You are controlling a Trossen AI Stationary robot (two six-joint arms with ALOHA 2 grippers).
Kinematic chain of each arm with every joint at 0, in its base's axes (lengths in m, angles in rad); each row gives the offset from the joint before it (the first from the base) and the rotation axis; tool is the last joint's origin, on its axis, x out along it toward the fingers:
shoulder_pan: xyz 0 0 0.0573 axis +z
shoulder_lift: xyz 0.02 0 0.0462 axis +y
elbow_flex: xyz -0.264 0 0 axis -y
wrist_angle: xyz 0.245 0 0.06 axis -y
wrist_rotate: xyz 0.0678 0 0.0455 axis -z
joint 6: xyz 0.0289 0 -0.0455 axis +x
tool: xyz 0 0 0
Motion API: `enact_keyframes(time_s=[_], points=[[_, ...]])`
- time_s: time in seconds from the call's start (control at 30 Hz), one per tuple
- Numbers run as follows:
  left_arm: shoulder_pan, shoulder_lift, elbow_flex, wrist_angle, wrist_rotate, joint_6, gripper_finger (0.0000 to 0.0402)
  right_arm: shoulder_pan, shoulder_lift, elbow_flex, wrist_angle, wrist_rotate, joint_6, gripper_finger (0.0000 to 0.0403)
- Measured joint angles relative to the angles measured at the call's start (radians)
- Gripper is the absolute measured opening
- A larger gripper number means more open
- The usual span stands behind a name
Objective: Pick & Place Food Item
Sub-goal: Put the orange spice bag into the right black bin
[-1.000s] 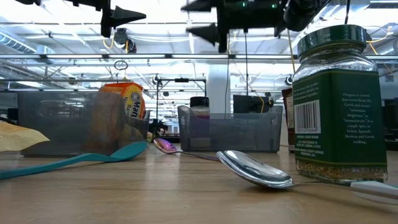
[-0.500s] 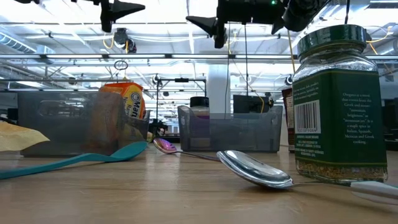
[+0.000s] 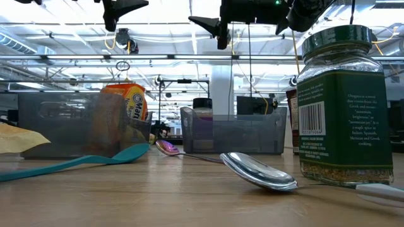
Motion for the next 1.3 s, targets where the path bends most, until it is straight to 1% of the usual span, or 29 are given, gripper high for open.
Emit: enact_keyframes(time_s=[0.2,0.4,0.7,1.03,1.3], points=[[0.0,0.0,0.0,0.0,0.0,0.005,0.0278,0.0,0.0,0.0,-0.001,0.0,-0.002,0.0263],[0.0,0.0,0.0,0.0,-0.022,0.016,0.0278,0.0,0.0,0.0,-0.007,0.0,-0.001,0.0263],[0.0,0.0,0.0,-0.001,-0.1,0.025,0.0278,0.0,0.0,0.0,-0.008,0.0,-0.001,0.0263],[0.0,0.0,0.0,-0.007,-0.1,0.0,0.0278,0.0,0.0,0.0,-0.008,0.0,-0.001,0.0262],[0.0,0.0,0.0,-0.066,-0.1,0.004,0.0278,0.0,0.0,0.0,-0.008,0.0,-0.001,0.026]])
